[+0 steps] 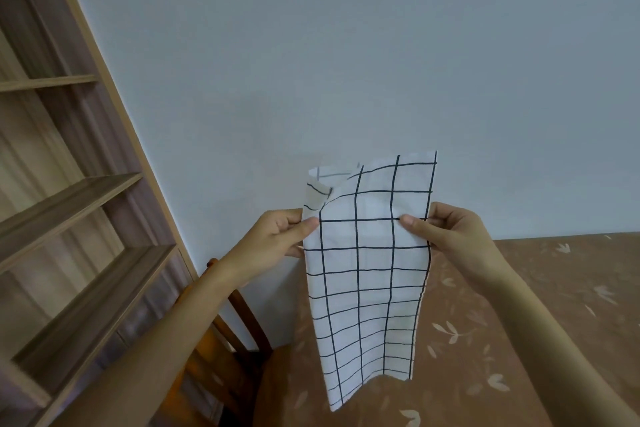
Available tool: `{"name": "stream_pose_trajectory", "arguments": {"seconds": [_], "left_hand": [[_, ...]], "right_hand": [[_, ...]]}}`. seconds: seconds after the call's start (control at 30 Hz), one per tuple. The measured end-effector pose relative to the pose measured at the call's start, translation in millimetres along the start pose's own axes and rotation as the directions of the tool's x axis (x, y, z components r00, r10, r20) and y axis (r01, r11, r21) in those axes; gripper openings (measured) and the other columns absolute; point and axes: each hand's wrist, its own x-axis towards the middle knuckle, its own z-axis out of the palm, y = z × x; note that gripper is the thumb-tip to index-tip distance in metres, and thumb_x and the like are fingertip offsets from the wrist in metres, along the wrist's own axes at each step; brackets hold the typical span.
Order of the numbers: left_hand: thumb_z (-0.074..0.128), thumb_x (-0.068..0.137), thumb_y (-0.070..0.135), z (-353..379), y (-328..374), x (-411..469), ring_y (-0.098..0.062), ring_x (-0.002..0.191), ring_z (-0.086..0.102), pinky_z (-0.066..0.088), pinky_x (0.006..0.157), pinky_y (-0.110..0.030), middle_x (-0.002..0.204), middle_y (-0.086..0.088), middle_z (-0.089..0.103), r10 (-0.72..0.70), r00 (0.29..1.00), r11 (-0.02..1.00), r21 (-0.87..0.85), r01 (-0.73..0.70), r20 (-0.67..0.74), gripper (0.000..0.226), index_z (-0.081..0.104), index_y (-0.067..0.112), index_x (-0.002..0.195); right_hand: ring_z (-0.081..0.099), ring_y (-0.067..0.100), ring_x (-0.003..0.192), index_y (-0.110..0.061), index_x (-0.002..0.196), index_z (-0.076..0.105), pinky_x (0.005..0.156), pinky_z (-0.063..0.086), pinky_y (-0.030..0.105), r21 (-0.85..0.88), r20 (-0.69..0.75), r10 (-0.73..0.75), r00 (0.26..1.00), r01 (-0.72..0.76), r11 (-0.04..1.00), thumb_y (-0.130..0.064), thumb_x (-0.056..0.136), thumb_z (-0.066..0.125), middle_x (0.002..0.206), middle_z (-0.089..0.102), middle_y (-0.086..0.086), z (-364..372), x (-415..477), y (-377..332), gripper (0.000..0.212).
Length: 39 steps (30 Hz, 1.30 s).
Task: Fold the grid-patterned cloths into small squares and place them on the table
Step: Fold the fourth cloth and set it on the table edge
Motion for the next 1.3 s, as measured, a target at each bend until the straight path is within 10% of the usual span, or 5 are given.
{"name": "stream_pose_trajectory", "arguments": {"seconds": [0.6,0.7,0.9,1.07,1.3], "left_hand": [[0.068,0.090,0.003,-7,4,1,-0.017,0.091,0.076,0.061,0.071,-0.027,0.101,0.009,0.079,0.106,0.994,0.990,0.091,-0.106,0.012,0.027,0.071,0.022,0.109],[0.061,0.093,-0.007,-11,4,1,-0.017,0.090,0.075,0.062,0.070,-0.030,0.100,0.007,0.079,0.177,0.984,0.975,0.139,-0.175,-0.004,0.032,0.073,0.017,0.109],[0.050,0.100,-0.005,-18,12,-3,-0.014,0.096,0.075,0.061,0.074,-0.023,0.100,0.003,0.079,0.184,0.980,0.982,0.059,-0.180,-0.072,0.033,0.076,0.015,0.099],[0.041,0.099,-0.011,-20,10,-6,-0.030,0.098,0.072,0.062,0.076,-0.028,0.099,-0.021,0.074,0.198,0.971,0.980,0.033,-0.195,-0.136,0.042,0.078,0.008,0.092],[0.074,0.086,0.004,-18,11,-9,-0.011,0.083,0.074,0.058,0.076,-0.021,0.088,0.004,0.079,0.249,0.957,0.968,0.067,-0.241,-0.151,0.017,0.077,0.011,0.101]], "right_hand": [[0.015,0.025,0.064,0.004,0.067,0.029,0.049,0.020,0.020,-0.020,-0.047,-0.122,0.991,0.121,0.992,-0.026,0.079,0.081,0.069,0.016,0.016,1,2,-4,0.061],[0.045,0.018,0.058,-0.005,0.070,0.065,0.055,0.041,0.024,-0.027,0.001,-0.138,0.990,0.138,0.990,-0.012,0.085,0.076,0.066,0.052,0.014,-3,5,-3,0.020],[0.072,0.019,0.081,-0.011,0.080,0.079,0.072,0.060,0.026,0.035,0.044,-0.171,0.984,0.169,0.985,0.012,0.096,0.047,0.089,0.079,0.006,-8,2,-6,0.043],[0.074,0.020,0.092,-0.010,0.095,0.079,0.079,0.060,0.023,0.091,0.041,-0.102,0.994,0.098,0.991,0.002,0.099,0.046,0.100,0.079,0.005,-5,-1,-8,0.035],[0.063,0.022,0.072,-0.029,0.115,0.074,0.077,0.043,0.019,0.033,0.062,-0.110,0.992,0.108,0.994,-0.022,0.095,0.065,0.078,0.070,0.006,4,-8,-14,0.023]]}}
